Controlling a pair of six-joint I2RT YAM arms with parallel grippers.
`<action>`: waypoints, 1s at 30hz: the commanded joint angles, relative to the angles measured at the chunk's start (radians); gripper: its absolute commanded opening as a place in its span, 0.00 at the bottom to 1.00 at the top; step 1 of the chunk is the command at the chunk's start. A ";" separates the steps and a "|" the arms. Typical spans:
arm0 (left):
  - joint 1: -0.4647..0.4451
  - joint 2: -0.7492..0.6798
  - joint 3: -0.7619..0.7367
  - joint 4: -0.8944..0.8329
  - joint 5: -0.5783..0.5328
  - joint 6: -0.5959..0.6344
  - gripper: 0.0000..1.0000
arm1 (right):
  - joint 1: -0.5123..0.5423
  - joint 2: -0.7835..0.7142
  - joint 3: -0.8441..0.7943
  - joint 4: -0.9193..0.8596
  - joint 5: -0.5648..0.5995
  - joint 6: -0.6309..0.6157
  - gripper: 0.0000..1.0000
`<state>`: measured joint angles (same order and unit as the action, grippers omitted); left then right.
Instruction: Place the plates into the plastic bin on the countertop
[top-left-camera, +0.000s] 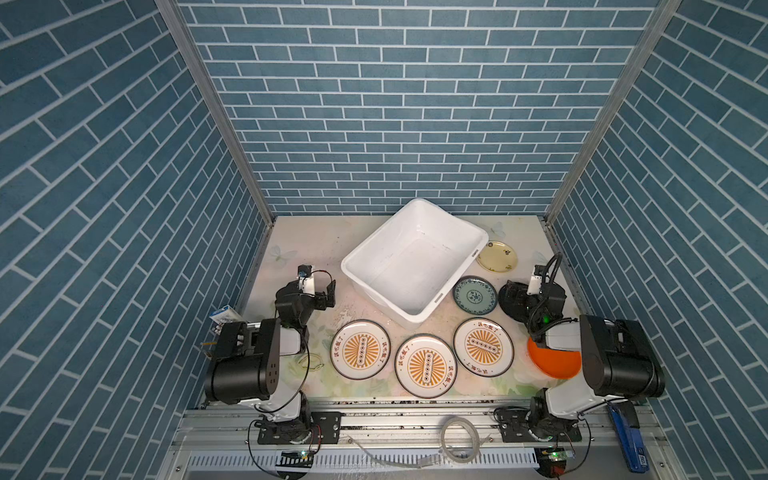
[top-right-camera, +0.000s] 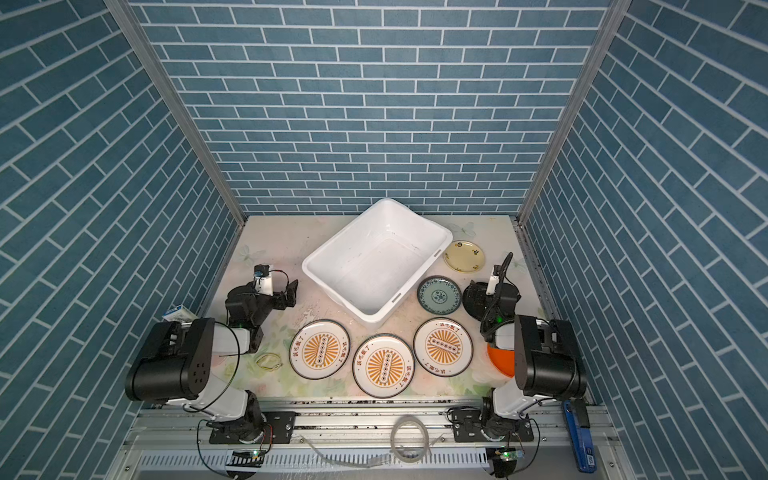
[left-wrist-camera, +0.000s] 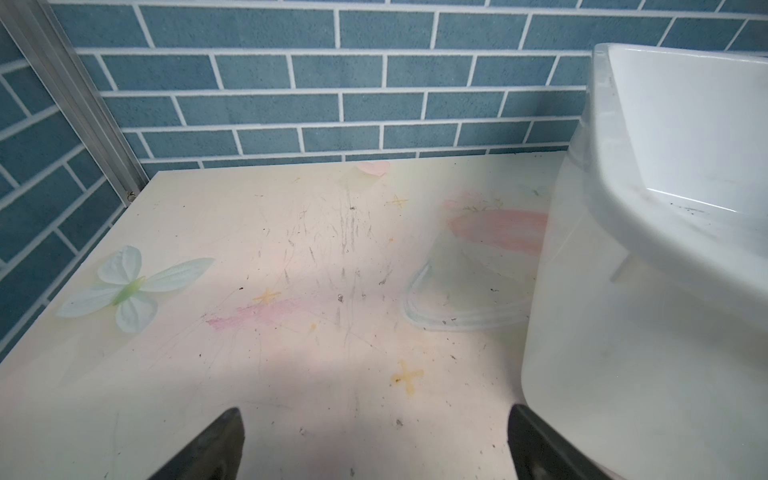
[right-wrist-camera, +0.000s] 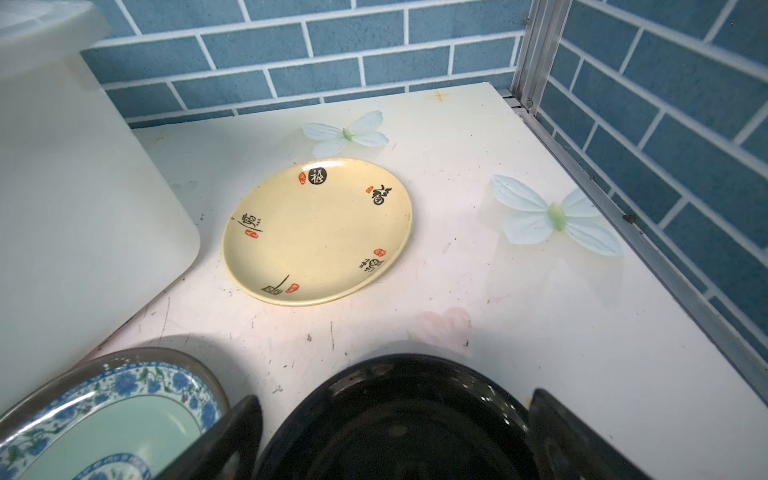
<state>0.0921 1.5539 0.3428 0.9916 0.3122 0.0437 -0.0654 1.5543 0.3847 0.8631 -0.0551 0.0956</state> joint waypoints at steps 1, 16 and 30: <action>-0.003 -0.009 -0.001 -0.008 0.004 0.009 0.99 | 0.003 -0.010 0.011 0.004 0.008 -0.045 0.99; -0.003 -0.009 -0.002 -0.009 0.004 0.009 0.99 | 0.003 -0.012 0.009 0.004 0.006 -0.048 0.99; -0.003 -0.009 0.000 -0.009 0.004 0.009 1.00 | 0.003 -0.012 0.008 0.007 -0.002 -0.048 0.99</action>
<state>0.0921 1.5539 0.3428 0.9916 0.3122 0.0437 -0.0654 1.5543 0.3847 0.8631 -0.0563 0.0952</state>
